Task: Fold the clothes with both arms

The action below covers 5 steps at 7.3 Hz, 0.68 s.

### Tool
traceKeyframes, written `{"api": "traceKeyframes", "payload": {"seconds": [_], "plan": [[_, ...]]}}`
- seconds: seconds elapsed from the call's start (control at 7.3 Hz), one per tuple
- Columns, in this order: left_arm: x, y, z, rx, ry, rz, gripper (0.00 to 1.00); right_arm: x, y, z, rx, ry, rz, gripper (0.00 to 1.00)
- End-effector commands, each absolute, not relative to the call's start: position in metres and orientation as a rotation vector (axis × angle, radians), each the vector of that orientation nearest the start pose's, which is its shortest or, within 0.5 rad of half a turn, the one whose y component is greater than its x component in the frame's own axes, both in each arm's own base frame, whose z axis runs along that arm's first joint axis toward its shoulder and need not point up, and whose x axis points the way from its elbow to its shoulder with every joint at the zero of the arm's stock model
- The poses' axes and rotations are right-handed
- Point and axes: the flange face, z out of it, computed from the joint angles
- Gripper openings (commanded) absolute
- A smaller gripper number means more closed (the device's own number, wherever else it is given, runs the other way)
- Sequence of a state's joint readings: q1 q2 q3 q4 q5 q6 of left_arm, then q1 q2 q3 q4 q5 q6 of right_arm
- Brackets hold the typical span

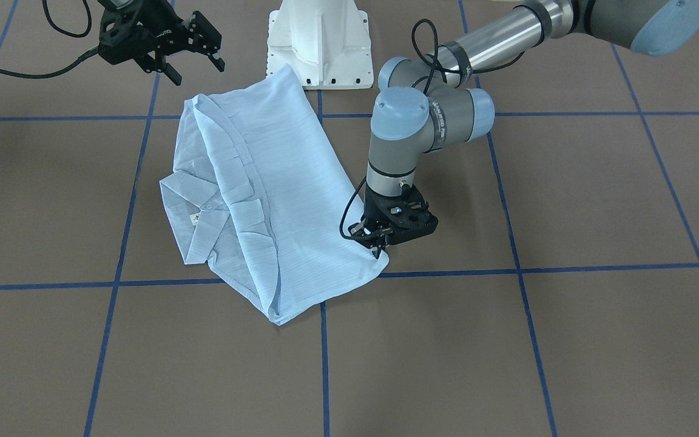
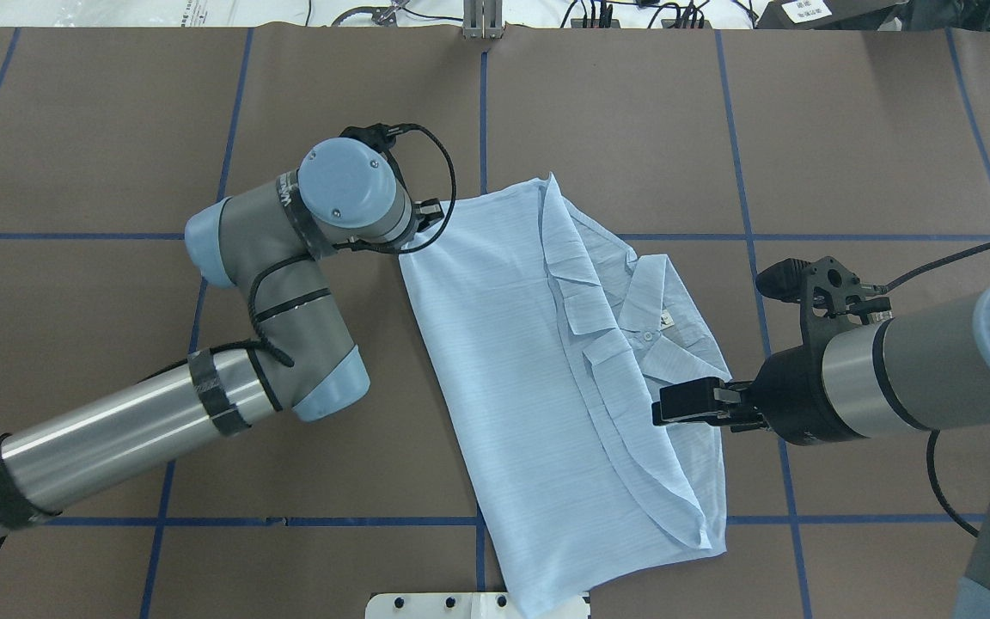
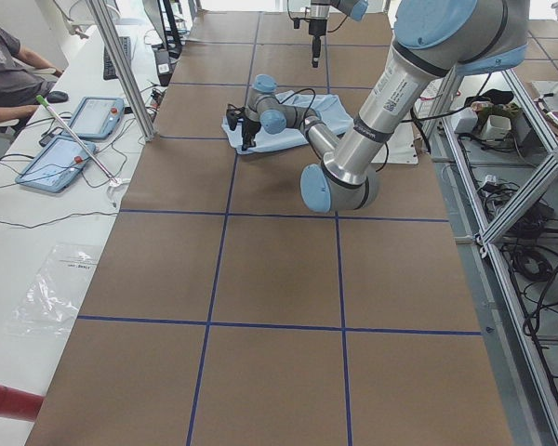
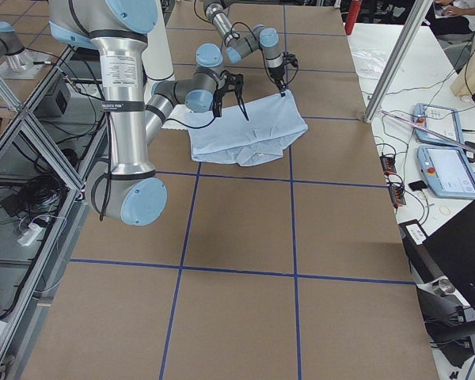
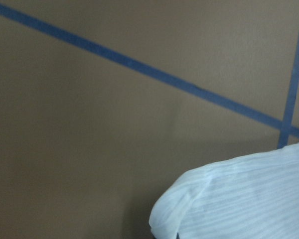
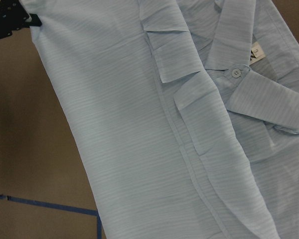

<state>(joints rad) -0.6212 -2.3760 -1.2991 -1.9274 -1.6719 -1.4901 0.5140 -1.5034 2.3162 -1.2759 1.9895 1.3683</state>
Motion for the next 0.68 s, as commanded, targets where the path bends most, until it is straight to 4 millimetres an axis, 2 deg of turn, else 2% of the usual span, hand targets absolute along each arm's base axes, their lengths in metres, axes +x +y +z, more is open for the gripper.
{"api": "traceKeyframes", "payload": {"seconds": [0.0,0.14,0.27,0.55], "plan": [[0.566,-0.638,0.232,0.373,0.910,-0.455,0.00,-0.319,-0.295,0.253,0.041,-1.150,0.059,1.00],[0.565,-0.649,0.236,0.488,0.941,-0.445,0.00,-0.318,-0.298,0.255,0.051,-1.145,0.070,1.00],[0.568,-0.656,0.251,0.522,0.954,-0.449,0.00,-0.319,-0.300,0.257,0.064,-1.137,0.081,1.00],[0.566,-0.657,0.250,0.554,0.973,-0.451,0.00,-0.320,-0.302,0.259,0.071,-1.130,0.088,1.00]]}}
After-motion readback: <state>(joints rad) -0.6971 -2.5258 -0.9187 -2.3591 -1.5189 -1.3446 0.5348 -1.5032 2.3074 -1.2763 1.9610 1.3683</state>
